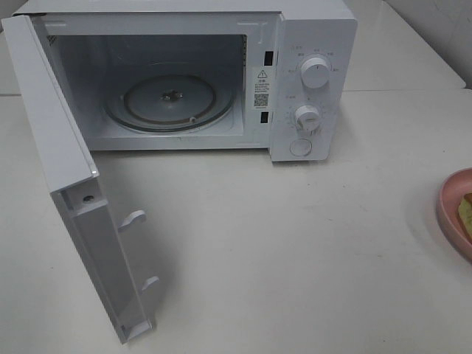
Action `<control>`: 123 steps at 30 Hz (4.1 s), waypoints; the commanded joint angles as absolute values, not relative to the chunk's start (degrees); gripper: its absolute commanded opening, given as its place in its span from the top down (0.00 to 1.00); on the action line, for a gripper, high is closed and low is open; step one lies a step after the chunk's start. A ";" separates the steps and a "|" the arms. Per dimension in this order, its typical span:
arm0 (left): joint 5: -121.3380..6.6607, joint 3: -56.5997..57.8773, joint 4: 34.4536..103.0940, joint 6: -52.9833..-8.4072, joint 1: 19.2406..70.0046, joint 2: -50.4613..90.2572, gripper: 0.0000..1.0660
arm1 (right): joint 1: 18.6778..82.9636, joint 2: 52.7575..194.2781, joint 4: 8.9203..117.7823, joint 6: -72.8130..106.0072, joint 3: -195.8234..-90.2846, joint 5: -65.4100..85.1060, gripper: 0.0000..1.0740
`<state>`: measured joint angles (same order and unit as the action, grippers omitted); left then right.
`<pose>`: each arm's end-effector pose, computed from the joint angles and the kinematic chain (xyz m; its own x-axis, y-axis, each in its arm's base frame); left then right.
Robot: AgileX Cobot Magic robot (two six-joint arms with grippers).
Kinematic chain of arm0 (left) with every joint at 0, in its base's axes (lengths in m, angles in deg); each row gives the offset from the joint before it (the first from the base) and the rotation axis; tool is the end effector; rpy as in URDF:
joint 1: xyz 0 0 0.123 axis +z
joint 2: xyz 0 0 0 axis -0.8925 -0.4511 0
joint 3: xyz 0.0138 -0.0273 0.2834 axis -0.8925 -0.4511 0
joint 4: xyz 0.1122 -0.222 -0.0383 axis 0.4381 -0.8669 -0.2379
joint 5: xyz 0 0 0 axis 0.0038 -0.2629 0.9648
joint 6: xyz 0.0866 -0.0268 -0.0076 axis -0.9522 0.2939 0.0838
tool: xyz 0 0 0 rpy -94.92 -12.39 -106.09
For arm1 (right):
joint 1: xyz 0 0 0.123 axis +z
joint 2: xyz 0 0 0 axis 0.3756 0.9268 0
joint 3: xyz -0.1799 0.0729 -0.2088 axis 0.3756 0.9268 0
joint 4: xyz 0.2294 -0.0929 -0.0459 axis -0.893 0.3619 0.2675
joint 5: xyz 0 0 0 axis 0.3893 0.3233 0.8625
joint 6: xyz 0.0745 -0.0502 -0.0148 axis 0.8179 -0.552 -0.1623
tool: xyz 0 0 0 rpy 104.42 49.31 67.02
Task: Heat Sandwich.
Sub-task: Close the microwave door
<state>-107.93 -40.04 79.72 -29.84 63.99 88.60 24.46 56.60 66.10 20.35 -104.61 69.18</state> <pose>-0.0082 -0.0053 0.2805 -0.4508 0.0143 -0.8925 0.0456 0.9989 -0.0070 0.0021 -0.0032 0.2871 -0.3972 -0.0559 -0.9160 -0.0233 0.9984 -0.0508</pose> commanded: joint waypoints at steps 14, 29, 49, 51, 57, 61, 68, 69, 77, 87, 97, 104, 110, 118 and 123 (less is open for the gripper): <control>-107.36 -40.04 79.49 -29.78 64.16 89.11 0.08 | 22.80 53.16 65.24 21.15 -103.92 70.44 0.29; -107.36 -40.04 79.49 -29.78 64.16 89.11 0.08 | 22.80 53.16 65.30 21.15 -103.92 70.44 0.29; -107.36 -40.04 79.43 -29.78 64.16 89.11 0.08 | 22.80 53.16 65.30 21.15 -103.92 70.44 0.29; -107.36 -40.04 79.43 -29.72 64.16 89.11 0.08 | 22.80 53.16 65.30 21.15 -103.92 70.44 0.29; -107.24 -40.04 78.97 -29.72 64.16 89.00 0.08 | 22.80 53.16 65.30 21.15 -103.92 70.44 0.29; -106.56 -38.61 78.97 -29.66 64.16 87.34 0.08 | 22.80 53.16 65.30 21.15 -103.92 70.44 0.29; -103.06 -36.95 79.03 -29.78 64.16 80.63 0.11 | 22.80 53.16 65.30 21.15 -103.92 70.44 0.29; -102.43 -36.95 79.03 -29.78 64.16 79.43 0.12 | 22.80 53.16 65.30 21.15 -103.92 70.44 0.29; -92.69 -37.69 78.80 -29.72 64.16 69.63 0.46 | 22.80 53.16 65.30 21.15 -103.92 70.44 0.29; -78.42 -42.68 78.11 -29.78 64.16 57.20 1.00 | 22.80 53.16 65.30 21.15 -103.92 70.44 0.29; -47.14 -52.30 78.63 -29.84 64.16 45.74 1.00 | 22.80 53.16 65.30 21.15 -103.92 70.44 0.29; -28.40 -55.68 79.14 -29.78 64.16 37.03 1.00 | 22.80 53.16 65.30 21.15 -103.92 70.44 0.29; -18.84 -55.74 82.93 -29.61 64.16 29.41 1.00 | 22.80 53.16 65.30 21.15 -103.92 70.44 0.29; -5.83 -55.17 97.82 -20.73 64.16 17.43 1.00 | 22.80 53.16 65.30 21.15 -103.92 70.44 0.29; -0.90 -53.22 105.39 -17.12 64.16 12.45 1.00 | 22.80 53.16 65.18 21.15 -103.92 70.44 0.29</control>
<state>-4.74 -54.71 101.26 -19.47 63.99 14.28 23.26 54.71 65.30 21.15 -104.04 70.61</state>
